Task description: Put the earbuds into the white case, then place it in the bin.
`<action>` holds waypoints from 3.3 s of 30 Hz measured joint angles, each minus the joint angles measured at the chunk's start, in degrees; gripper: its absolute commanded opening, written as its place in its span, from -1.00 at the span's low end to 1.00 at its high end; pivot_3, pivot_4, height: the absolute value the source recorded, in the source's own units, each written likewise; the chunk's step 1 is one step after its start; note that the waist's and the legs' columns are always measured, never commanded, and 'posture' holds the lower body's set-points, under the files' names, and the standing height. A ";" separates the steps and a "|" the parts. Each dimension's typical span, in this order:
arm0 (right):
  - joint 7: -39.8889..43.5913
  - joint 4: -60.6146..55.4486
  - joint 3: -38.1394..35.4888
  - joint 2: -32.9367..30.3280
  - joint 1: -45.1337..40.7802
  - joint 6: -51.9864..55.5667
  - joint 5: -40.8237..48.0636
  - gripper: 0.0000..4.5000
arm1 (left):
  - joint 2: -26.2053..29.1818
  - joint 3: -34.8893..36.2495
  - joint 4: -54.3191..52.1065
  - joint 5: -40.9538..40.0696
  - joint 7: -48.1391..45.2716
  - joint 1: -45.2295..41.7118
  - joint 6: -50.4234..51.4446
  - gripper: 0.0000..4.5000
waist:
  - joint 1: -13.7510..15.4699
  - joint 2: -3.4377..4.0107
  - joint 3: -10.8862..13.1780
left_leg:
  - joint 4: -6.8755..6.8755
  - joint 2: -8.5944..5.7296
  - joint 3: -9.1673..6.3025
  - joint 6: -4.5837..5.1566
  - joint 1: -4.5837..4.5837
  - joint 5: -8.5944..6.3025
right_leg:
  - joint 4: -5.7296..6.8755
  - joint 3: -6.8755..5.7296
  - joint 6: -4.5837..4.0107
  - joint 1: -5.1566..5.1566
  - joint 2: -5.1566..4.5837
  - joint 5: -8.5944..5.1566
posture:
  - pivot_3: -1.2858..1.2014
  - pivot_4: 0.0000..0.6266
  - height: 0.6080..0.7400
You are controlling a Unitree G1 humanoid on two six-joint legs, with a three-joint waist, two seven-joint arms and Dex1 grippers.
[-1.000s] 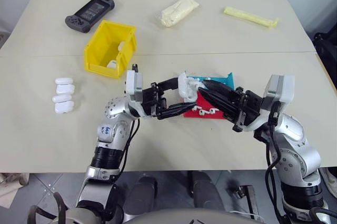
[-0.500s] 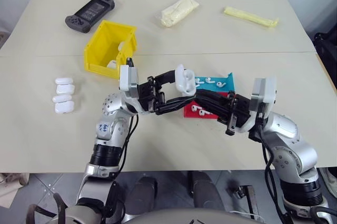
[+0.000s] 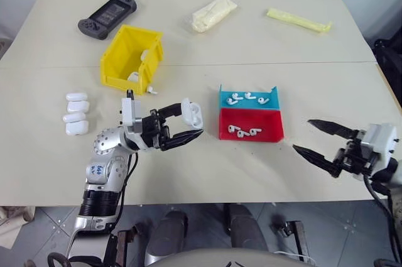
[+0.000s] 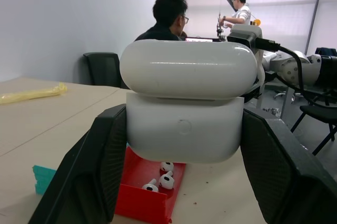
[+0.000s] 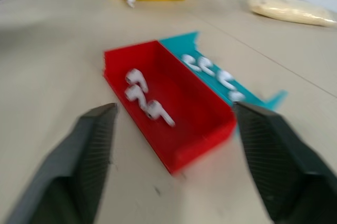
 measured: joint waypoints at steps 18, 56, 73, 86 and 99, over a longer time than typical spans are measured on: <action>5.37 -6.09 33.93 -15.34 -37.45 28.10 -10.43 0.99 | -4.41 -5.66 -2.56 1.03 1.44 1.56 -1.90 0.24 | 0.17 0.00 0.01 | 0.02 0.17 -0.03 -0.01 -0.12 0.00 | -0.20 -0.04 0.05 -0.07 -0.03 0.03 | 0.03 -0.52 1.00; 14.52 7.45 57.03 -4.77 -57.62 22.16 -43.38 -0.12 | -5.78 -7.22 -2.71 2.54 4.82 2.39 -4.60 0.24 | -0.08 0.00 0.00 | 0.06 -0.01 -0.02 0.00 -0.18 -0.01 | -0.22 -0.05 0.07 -0.13 -0.06 0.05 | 0.03 -0.52 1.00; 14.95 3.96 52.96 -5.53 -53.64 24.40 -42.27 -0.78 | -4.97 -6.64 -2.47 2.64 4.49 2.09 -4.72 0.24 | 0.15 0.00 0.00 | 0.05 -0.02 -0.06 0.00 -0.21 -0.01 | -0.24 -0.07 0.06 -0.13 -0.08 0.05 | 0.03 -0.52 1.00; 3.13 -5.46 15.71 7.32 -33.67 26.98 -12.40 -0.78 | -4.99 -8.19 -1.84 0.00 -0.38 -2.81 1.60 0.24 | -0.08 -0.03 0.04 | 0.04 -0.01 0.00 0.03 -0.14 0.01 | -0.10 0.03 0.10 -0.10 -0.06 0.08 | 0.03 -0.52 1.00; -12.25 -17.98 13.67 22.32 -28.53 29.16 10.85 -0.78 | -4.54 -6.62 -0.10 -1.68 -1.15 -5.27 6.97 0.24 | -0.11 -0.01 0.02 | 0.02 0.17 -0.06 0.01 -0.14 0.01 | -0.14 0.01 0.08 -0.10 -0.05 0.09 | 0.03 -0.52 1.00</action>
